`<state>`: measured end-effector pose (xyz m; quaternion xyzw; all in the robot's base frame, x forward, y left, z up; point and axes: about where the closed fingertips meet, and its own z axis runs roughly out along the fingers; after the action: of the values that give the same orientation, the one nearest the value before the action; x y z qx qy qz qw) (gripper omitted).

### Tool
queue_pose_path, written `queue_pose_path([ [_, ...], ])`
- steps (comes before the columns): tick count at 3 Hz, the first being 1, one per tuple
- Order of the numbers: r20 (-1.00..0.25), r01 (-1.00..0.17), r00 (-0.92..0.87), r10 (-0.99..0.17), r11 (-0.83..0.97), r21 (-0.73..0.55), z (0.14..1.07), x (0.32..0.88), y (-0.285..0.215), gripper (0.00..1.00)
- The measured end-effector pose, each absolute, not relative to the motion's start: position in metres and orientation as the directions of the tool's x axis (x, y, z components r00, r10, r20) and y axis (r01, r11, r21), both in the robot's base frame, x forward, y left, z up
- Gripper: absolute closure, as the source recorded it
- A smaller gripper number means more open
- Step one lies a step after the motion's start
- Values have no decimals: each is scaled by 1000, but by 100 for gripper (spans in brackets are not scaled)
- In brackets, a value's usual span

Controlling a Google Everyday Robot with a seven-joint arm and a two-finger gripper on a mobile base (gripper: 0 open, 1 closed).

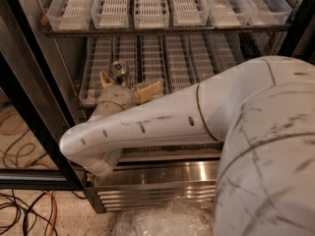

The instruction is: Pick redbull can from middle shelf of fridge

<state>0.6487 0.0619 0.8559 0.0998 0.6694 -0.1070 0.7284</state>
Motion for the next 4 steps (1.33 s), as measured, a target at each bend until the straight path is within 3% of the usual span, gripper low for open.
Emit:
queue_pose_path([
  [1,-997,278,73,-18,961,3,854,650,64,19],
  [3,-997,278,73,-18,961,3,854,650,64,65],
  [4,-994,209,111,12,977,35,867,645,61,88],
])
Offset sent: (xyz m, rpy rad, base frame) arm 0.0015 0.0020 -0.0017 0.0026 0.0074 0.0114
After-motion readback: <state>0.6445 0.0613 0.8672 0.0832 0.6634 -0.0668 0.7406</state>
